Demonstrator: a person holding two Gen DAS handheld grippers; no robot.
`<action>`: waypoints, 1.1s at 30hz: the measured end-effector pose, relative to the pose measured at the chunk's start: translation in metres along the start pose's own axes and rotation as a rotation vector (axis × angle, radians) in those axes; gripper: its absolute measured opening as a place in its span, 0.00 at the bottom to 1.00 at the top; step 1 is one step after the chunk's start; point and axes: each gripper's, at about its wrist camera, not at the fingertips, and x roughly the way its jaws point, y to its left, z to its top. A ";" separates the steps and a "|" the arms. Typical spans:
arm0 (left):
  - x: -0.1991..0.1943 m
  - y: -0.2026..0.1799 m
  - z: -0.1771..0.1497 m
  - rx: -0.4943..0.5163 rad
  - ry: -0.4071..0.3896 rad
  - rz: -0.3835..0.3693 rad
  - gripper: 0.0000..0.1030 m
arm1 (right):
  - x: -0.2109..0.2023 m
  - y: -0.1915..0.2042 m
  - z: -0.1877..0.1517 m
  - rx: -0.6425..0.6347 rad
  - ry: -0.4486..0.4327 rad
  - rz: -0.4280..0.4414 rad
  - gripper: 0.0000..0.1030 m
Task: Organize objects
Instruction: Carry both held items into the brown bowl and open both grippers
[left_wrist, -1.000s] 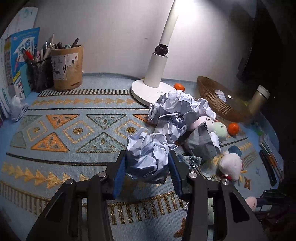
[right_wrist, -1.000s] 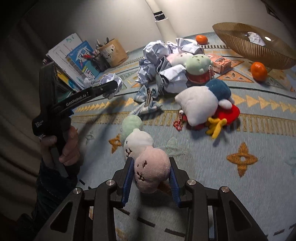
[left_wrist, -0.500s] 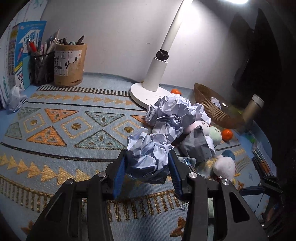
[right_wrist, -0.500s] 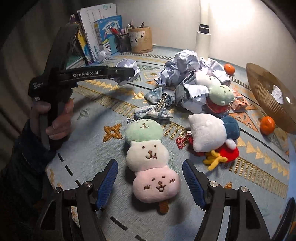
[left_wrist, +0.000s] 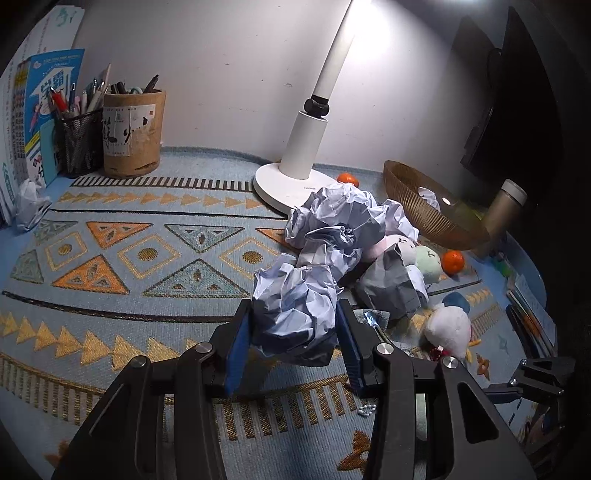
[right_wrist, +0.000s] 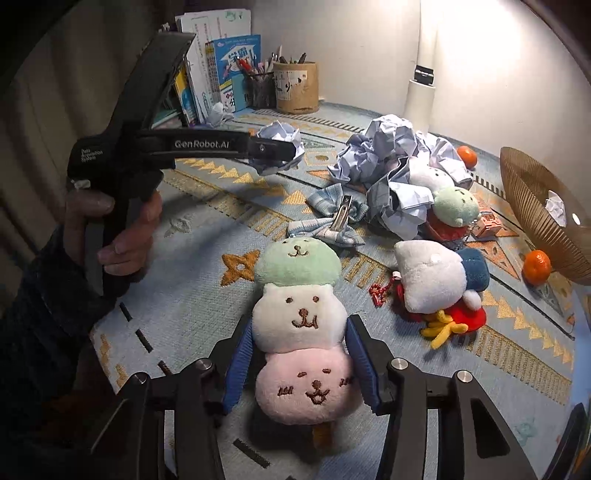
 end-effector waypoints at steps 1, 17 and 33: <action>-0.001 -0.004 0.002 0.008 0.004 0.001 0.40 | -0.009 -0.005 0.002 0.017 -0.021 0.003 0.48; 0.067 -0.177 0.143 0.221 0.026 -0.190 0.40 | -0.110 -0.235 0.057 0.682 -0.350 -0.400 0.48; 0.131 -0.201 0.158 0.146 0.039 -0.214 0.95 | -0.084 -0.289 0.058 0.752 -0.311 -0.380 0.59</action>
